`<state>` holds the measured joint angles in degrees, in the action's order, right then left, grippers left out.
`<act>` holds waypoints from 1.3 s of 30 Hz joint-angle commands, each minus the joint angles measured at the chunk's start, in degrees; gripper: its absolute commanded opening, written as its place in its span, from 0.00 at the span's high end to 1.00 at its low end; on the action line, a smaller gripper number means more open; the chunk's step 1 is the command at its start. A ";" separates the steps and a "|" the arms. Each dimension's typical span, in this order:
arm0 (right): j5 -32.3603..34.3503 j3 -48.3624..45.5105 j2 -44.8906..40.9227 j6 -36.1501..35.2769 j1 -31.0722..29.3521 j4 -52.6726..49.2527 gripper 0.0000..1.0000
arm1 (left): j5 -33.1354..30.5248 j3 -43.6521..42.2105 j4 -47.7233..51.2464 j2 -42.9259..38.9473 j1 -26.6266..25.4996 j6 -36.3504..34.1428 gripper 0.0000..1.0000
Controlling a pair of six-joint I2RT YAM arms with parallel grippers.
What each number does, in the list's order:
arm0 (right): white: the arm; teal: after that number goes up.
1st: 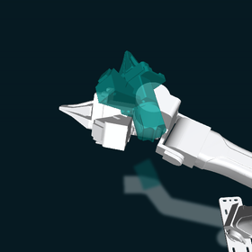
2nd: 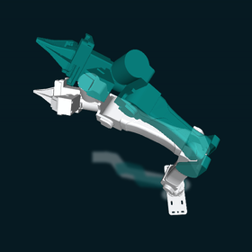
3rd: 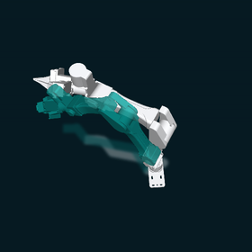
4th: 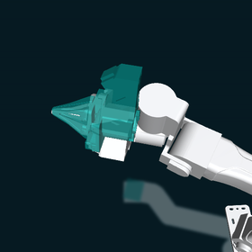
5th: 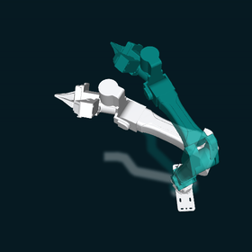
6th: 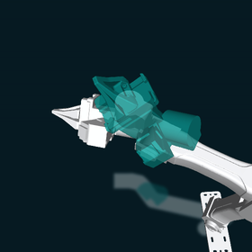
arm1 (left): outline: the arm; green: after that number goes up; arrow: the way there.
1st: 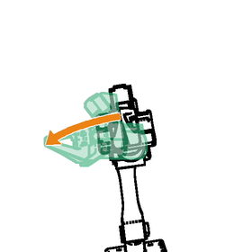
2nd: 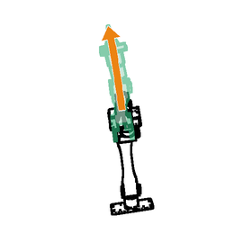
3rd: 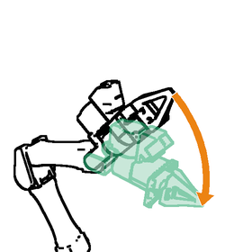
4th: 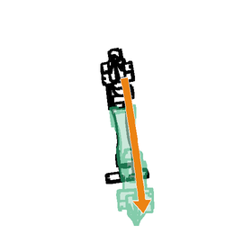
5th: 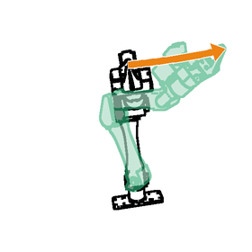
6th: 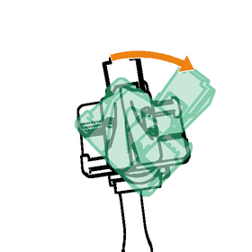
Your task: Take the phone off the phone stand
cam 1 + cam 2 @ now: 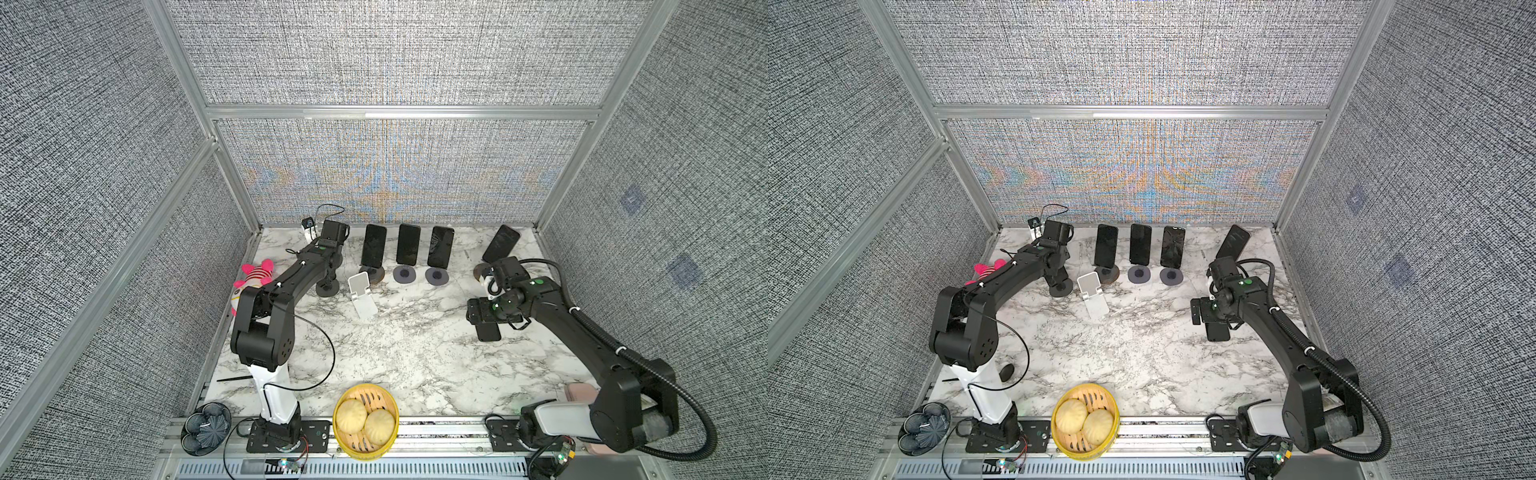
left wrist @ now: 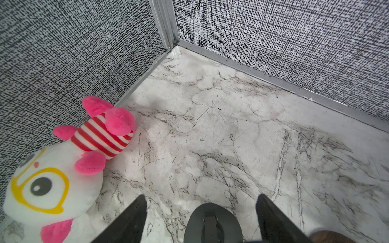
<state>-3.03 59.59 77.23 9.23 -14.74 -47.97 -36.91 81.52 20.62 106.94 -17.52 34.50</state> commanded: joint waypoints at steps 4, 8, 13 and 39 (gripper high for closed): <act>0.01 -0.15 0.02 -0.14 -0.05 -0.20 0.01 | 0.08 0.42 0.08 -0.01 0.03 0.29 0.22; 0.01 -0.14 -0.06 -0.05 -0.04 -0.11 0.01 | 0.09 0.37 0.63 -0.83 0.03 0.70 0.23; -0.72 0.02 -0.22 -0.19 -0.02 -0.44 0.01 | 0.76 0.40 1.59 -2.28 0.04 1.02 0.24; -10.86 0.52 -3.84 -3.50 -0.29 0.57 0.01 | 9.51 0.62 8.15 -10.36 -0.06 1.46 0.39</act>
<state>-8.60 59.59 73.49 7.53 -14.81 -47.97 -29.76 81.62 26.70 98.00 -17.54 36.45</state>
